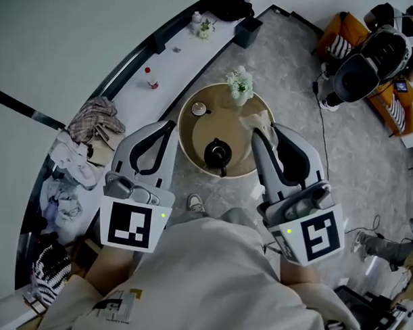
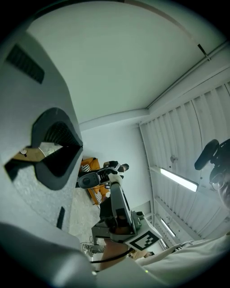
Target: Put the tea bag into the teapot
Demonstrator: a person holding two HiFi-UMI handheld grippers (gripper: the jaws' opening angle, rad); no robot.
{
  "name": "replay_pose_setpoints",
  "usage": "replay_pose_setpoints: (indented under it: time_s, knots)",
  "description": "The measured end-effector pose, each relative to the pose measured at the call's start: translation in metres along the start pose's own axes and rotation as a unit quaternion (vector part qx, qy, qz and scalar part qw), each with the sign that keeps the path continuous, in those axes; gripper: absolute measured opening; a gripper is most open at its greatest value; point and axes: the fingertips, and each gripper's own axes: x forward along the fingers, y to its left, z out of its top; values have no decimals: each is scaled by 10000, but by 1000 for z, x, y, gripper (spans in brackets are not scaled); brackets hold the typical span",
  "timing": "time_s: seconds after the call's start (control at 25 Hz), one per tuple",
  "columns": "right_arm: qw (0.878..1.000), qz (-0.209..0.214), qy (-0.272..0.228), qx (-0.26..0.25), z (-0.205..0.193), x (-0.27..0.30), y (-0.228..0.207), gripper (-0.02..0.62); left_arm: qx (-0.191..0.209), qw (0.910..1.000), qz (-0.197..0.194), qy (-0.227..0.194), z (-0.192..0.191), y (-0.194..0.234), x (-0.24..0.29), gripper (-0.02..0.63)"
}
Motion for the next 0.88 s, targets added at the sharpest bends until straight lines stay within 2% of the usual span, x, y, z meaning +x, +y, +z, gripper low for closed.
replay_pose_setpoints:
  time_s: [0.24, 0.4, 0.6, 0.72, 0.88]
  knots:
    - [10000, -10, 24, -7, -3, 6, -14, 60, 36, 9999, -84, 76, -5, -5, 14, 8]
    - [9995, 219, 199, 59, -15, 9, -25, 60, 138, 9996, 29, 225, -5, -9, 23, 8]
    - [9977, 545, 390, -15, -29, 17, -42, 60, -42, 9990, 252, 356, -4, -11, 35, 8]
    - [9967, 651, 487, -32, -36, 22, -53, 60, -415, 9980, 311, 348, -2, -14, 44, 8]
    - [9931, 863, 787, -44, -53, 28, -59, 60, 56, 9981, 323, 517, -7, -18, 57, 8]
